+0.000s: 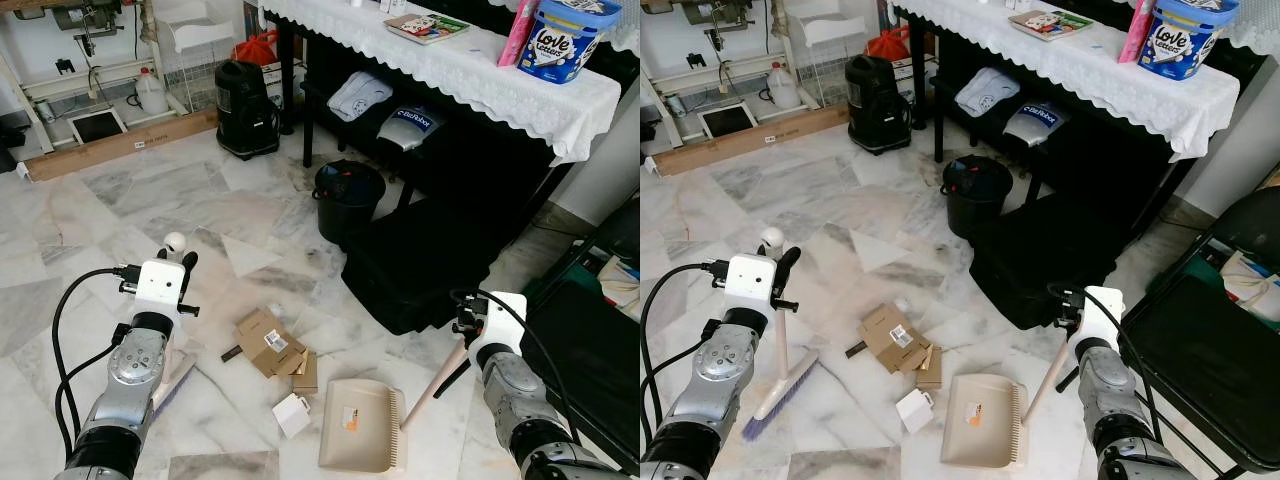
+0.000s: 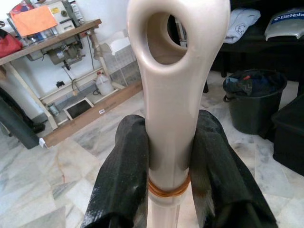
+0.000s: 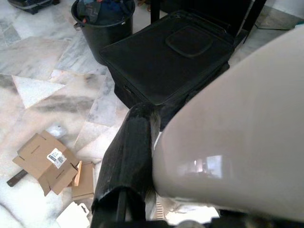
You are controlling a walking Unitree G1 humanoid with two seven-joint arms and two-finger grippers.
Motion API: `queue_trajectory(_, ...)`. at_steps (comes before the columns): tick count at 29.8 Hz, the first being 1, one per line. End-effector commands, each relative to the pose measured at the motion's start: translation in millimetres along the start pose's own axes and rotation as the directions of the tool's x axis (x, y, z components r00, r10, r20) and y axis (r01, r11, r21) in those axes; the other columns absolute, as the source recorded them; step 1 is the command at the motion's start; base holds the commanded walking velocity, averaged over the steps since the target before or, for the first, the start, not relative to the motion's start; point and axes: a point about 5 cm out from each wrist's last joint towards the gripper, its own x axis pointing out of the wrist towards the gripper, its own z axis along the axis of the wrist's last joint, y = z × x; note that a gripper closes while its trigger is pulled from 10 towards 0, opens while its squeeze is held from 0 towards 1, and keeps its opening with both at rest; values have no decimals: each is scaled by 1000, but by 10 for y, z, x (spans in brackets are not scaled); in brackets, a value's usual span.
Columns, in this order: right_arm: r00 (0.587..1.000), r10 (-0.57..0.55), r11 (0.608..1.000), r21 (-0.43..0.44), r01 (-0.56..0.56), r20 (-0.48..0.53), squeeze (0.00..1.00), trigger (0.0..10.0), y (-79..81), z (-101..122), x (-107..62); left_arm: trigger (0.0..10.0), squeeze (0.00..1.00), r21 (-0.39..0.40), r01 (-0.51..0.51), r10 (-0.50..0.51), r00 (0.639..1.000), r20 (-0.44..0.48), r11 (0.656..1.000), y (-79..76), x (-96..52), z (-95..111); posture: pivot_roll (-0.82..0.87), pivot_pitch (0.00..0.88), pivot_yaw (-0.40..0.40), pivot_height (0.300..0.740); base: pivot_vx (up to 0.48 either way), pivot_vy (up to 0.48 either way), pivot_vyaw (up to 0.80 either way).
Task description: Sweep floor
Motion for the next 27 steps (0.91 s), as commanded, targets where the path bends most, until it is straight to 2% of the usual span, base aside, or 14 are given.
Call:
queue_trajectory(1, 1000, 13, 1000, 7, -13, 27, 0, 0, 40, 57, 15, 10000, 0, 21, -2, 1, 999, 50, 1000, 28, 42, 96, 77, 55, -39, 740, 0, 0, 0)
queue_trajectory(3, 999, 12, 1000, 7, -12, 35, 0, 0, 53, 81, 24, 10000, 0, 13, -7, 7, 999, 48, 1000, 29, 45, 98, 80, 52, -39, 740, 0, 0, 0)
queue_trajectory(4, 999, 12, 1000, 7, -12, 49, 0, 3647, 72, 116, 34, 10000, 0, -1, -19, 19, 999, 44, 1000, 40, 48, 95, 80, 52, -39, 740, 0, 0, 0)
queue_trajectory(5, 998, 13, 1000, 11, -14, 60, 0, 10000, 92, 140, 41, 10000, 0, -7, -25, 26, 999, 37, 1000, 53, 45, 85, 82, 46, -39, 740, 0, 0, 0)
queue_trajectory(8, 997, 17, 1000, 20, -18, 78, 0, 10000, 122, 177, 51, 10000, 0, -14, -32, 32, 999, 27, 999, 63, 36, 68, 83, 40, -39, 740, 0, 0, 0)
queue_trajectory(11, 996, 12, 999, 40, -15, 89, 0, 10000, 157, 192, 57, 10000, 0, -31, -10, 10, 1000, -24, 999, 21, 9, -9, 87, 38, -41, 740, 0, 0, 0)
queue_trajectory(14, 996, 16, 999, 43, -20, 82, 0, 10000, 184, 176, 57, 10000, 0, -103, -44, 39, 998, -53, 994, 21, 0, -57, 84, 36, -42, 740, 0, 0, 0)
queue_trajectory(27, 1000, 16, 1000, 11, -16, 11, 0, 10000, 201, 3, 22, 10000, 0, -144, -39, 26, 996, -88, 989, -75, 38, -111, 86, 37, -46, 740, 0, 0, 0)
